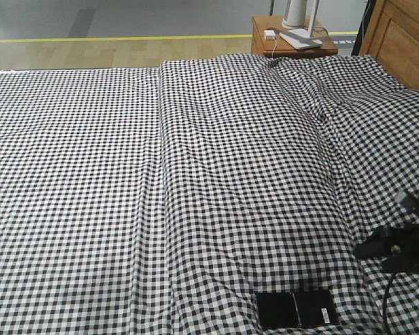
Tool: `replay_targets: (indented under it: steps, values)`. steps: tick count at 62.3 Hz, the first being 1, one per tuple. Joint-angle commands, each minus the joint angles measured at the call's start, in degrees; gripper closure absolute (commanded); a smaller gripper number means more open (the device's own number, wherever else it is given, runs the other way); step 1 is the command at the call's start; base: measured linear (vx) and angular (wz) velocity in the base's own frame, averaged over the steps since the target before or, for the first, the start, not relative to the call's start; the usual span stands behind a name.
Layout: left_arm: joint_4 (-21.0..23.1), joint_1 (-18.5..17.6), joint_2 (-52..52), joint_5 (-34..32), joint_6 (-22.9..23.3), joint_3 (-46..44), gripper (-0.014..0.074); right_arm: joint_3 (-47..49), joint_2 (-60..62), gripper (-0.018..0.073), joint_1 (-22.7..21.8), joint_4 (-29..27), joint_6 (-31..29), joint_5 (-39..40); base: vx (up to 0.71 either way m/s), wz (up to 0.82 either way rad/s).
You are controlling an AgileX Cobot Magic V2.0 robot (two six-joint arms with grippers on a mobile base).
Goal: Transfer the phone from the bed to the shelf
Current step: 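Lower the right gripper toward the black phone on the sheet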
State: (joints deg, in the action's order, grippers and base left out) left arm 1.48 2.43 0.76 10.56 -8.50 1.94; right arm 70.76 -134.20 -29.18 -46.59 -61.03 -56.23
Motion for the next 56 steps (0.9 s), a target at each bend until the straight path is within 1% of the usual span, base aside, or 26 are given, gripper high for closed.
replay_targets:
  steps: [1, 8, 15, 32, 42, 56]
  values:
    - [0.5, -0.2, 0.8, -4.1, 0.3, -1.2, 0.0595, 1.0, 0.2, -0.0058, -0.1, -4.8, -3.9, -3.4, 0.0, 0.0]
    - [0.5, -0.2, 0.8, -4.1, 0.3, -1.2, 0.0595, 1.0, -3.6, -0.0055, 0.0, -6.7, -7.6, -3.4, 0.0, 0.0]
    - [0.5, -0.2, 0.8, -4.1, 0.3, -1.2, 0.0595, 1.5, -7.0, -0.0052, 0.6, -7.5, -9.8, -3.1, 0.0, 0.0]
    - [0.5, -0.2, 0.8, -4.1, 0.3, -1.2, 0.0595, 7.4, -13.9, -0.0041, 2.5, -8.1, -9.5, -4.8, 0.0, 0.0]
    - [0.5, -0.2, 0.8, -4.1, 0.3, -1.2, 0.0595, 8.5, -15.4, -0.0038, 2.5, -8.1, -9.7, -4.9, 0.0, 0.0]
    - [0.5, -0.2, 0.8, -4.1, 0.3, -1.2, 0.0595, 8.5, -18.6, -0.0036, 2.5, -9.1, -11.3, -4.9, 0.0, 0.0]
